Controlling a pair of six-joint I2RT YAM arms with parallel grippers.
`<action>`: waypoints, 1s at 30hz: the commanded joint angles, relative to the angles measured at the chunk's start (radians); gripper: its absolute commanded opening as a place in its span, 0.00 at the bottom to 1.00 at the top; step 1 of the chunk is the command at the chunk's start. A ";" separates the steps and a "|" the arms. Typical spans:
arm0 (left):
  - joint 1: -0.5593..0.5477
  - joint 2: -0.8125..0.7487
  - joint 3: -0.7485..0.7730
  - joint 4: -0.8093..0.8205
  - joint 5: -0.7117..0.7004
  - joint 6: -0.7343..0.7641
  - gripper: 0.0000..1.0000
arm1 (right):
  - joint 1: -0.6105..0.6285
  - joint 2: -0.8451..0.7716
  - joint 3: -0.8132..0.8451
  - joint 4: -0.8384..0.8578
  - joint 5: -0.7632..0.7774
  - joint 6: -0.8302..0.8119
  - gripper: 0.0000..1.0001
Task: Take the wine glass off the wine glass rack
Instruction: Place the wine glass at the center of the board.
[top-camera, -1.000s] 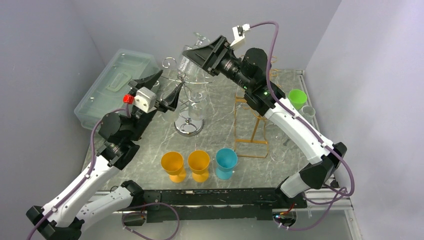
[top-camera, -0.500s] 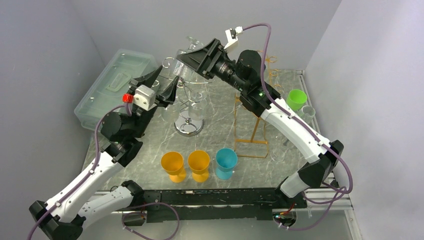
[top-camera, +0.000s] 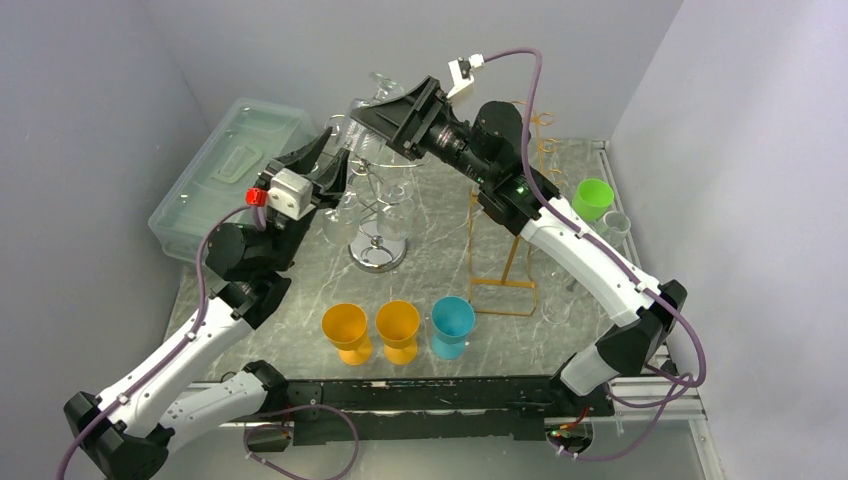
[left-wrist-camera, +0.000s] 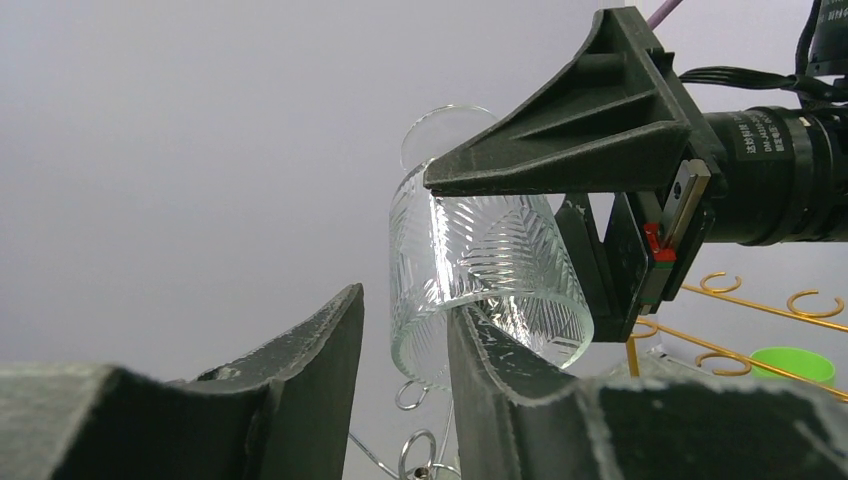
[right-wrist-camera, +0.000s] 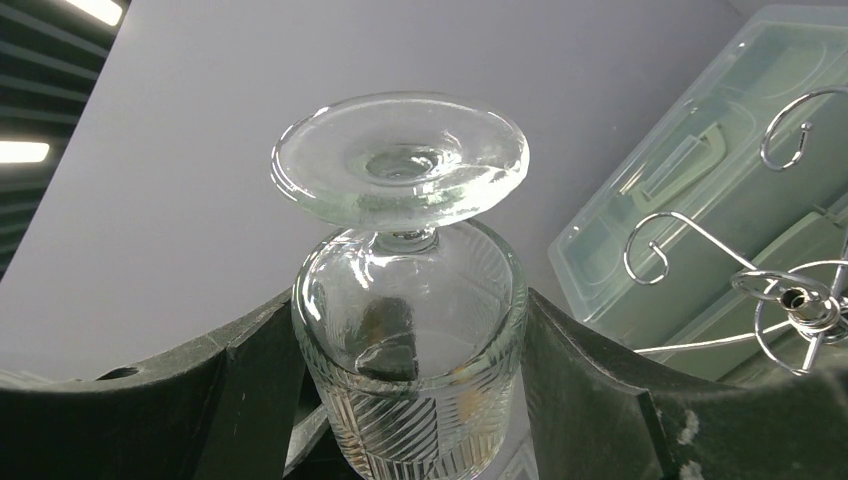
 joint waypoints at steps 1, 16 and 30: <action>0.002 0.000 0.010 0.100 -0.002 0.023 0.38 | 0.008 -0.033 0.044 0.129 -0.013 0.040 0.13; 0.001 0.014 -0.011 0.154 -0.027 0.014 0.31 | 0.022 -0.032 0.001 0.190 -0.022 0.100 0.11; 0.001 0.015 -0.011 0.179 -0.106 -0.010 0.00 | 0.044 -0.013 -0.030 0.258 -0.019 0.125 0.11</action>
